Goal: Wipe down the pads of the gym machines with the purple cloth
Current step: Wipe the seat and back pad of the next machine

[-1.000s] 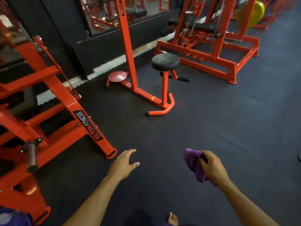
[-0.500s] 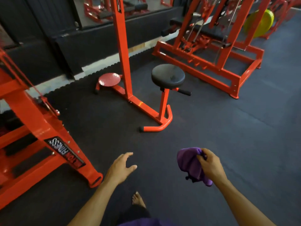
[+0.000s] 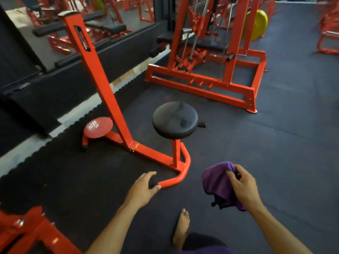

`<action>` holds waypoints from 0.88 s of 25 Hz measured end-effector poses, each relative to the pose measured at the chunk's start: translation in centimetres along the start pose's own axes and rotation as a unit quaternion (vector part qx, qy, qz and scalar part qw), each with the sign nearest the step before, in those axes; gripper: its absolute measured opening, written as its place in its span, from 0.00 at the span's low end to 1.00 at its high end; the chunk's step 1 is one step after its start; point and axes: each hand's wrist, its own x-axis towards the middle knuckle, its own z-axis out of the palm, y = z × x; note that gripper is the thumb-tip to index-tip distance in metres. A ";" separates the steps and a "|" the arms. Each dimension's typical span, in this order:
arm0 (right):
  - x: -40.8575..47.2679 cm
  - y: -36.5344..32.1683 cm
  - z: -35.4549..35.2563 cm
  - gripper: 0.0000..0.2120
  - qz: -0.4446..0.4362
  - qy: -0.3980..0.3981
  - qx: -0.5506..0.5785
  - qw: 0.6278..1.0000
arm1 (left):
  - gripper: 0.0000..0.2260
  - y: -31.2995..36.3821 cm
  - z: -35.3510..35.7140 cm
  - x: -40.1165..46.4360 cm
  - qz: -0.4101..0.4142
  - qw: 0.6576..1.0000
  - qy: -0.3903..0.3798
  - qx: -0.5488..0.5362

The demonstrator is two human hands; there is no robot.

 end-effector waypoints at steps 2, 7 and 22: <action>4.7 -1.1 1.8 0.06 0.010 0.016 0.008 1.000 | 0.26 0.3 -1.5 5.5 0.011 1.000 -0.018 0.015; 16.0 -5.2 6.4 0.05 0.003 0.020 0.005 1.000 | 0.26 0.4 -6.3 18.0 0.031 0.999 -0.010 0.030; 31.0 -7.1 25.9 0.18 -0.085 0.051 -0.322 0.942 | 0.32 3.2 -9.5 52.0 0.249 0.945 -0.075 0.199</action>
